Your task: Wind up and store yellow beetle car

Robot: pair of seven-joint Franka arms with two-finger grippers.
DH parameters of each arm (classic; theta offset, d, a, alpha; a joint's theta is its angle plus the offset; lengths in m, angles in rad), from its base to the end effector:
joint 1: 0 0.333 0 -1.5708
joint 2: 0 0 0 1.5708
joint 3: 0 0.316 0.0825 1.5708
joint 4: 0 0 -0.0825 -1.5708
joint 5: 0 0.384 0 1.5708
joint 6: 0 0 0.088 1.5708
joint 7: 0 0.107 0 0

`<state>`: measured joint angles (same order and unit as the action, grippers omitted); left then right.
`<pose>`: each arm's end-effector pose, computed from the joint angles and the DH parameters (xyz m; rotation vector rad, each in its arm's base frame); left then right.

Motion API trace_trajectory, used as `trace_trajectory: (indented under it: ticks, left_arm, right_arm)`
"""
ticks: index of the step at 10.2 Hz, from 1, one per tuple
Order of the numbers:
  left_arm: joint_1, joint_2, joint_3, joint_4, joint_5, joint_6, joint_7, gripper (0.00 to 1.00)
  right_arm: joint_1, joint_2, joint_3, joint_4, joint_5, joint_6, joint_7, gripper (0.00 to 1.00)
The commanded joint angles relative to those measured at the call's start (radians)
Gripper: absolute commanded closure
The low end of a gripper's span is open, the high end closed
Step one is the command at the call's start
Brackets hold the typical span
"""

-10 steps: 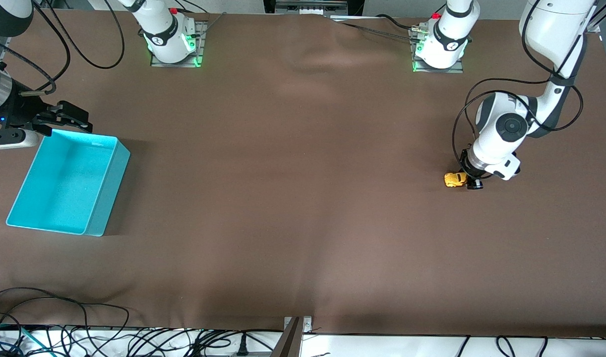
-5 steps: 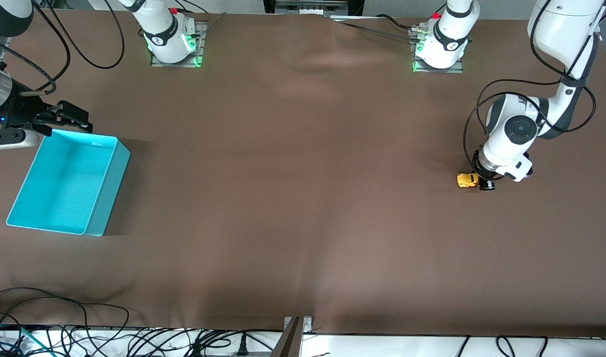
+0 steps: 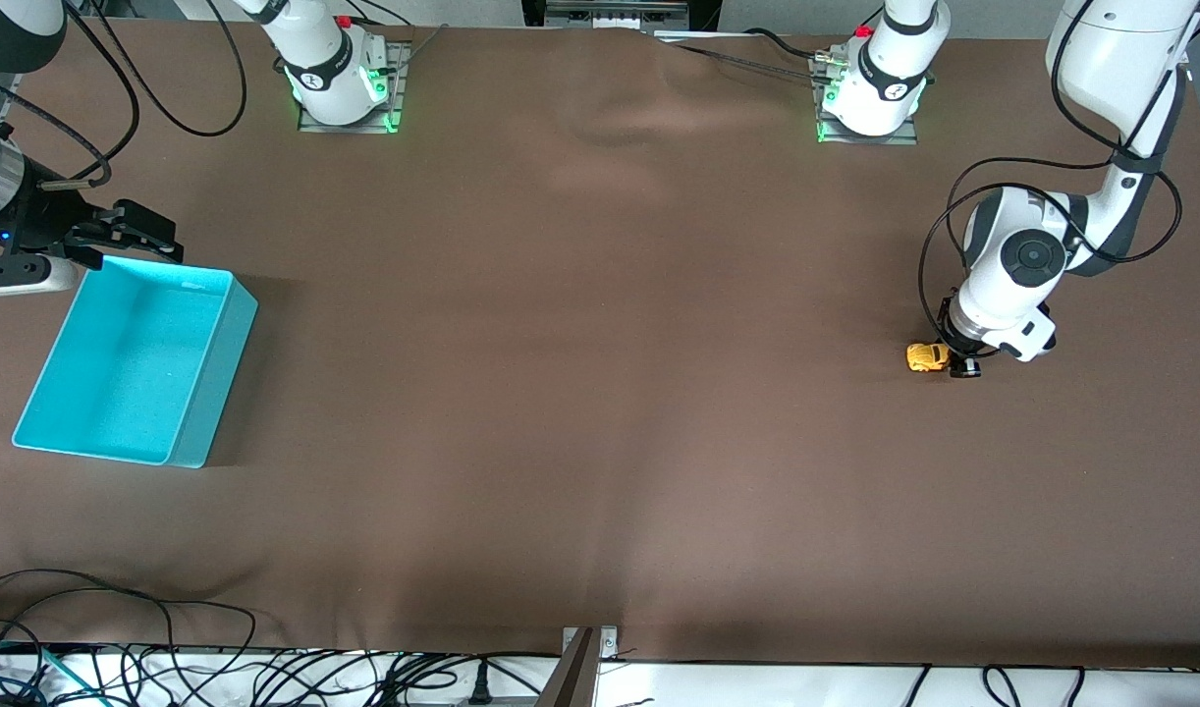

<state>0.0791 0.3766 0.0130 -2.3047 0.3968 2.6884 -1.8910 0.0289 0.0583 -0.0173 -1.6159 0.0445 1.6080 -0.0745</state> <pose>0.5228 0.0360 0.1816 -2.0819 -2.1980 -0.2184 0.5719 0.0115 0.5736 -3.0919 -0.1283 0.1003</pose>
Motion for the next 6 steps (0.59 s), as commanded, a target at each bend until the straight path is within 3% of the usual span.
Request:
trace_trajectory:
  ticks: [1,3,4,5,6]
  left_arm:
    - [0.011,0.096,0.005,0.057,0.043,0.033,0.015,1.00]
    - [0.011,0.096,0.005,0.057,0.042,0.033,0.017,1.00]
    - [0.011,0.096,0.005,0.057,0.043,0.033,0.015,0.77]
    - [0.011,0.096,0.005,0.056,0.043,0.033,0.018,0.61]
    - [0.008,0.096,0.005,0.056,0.043,0.033,0.018,0.23]
  right_arm:
    - [0.002,-0.003,0.002,0.001,-0.002,0.003,0.009,0.00]
    - [0.002,-0.005,0.002,0.001,-0.002,0.003,0.010,0.00]
    - [0.002,-0.003,0.002,0.001,-0.003,0.003,0.009,0.00]
    - [0.002,-0.005,0.002,0.001,-0.002,0.003,0.009,0.00]
    - [0.002,-0.005,0.002,0.001,-0.002,0.003,0.010,0.00]
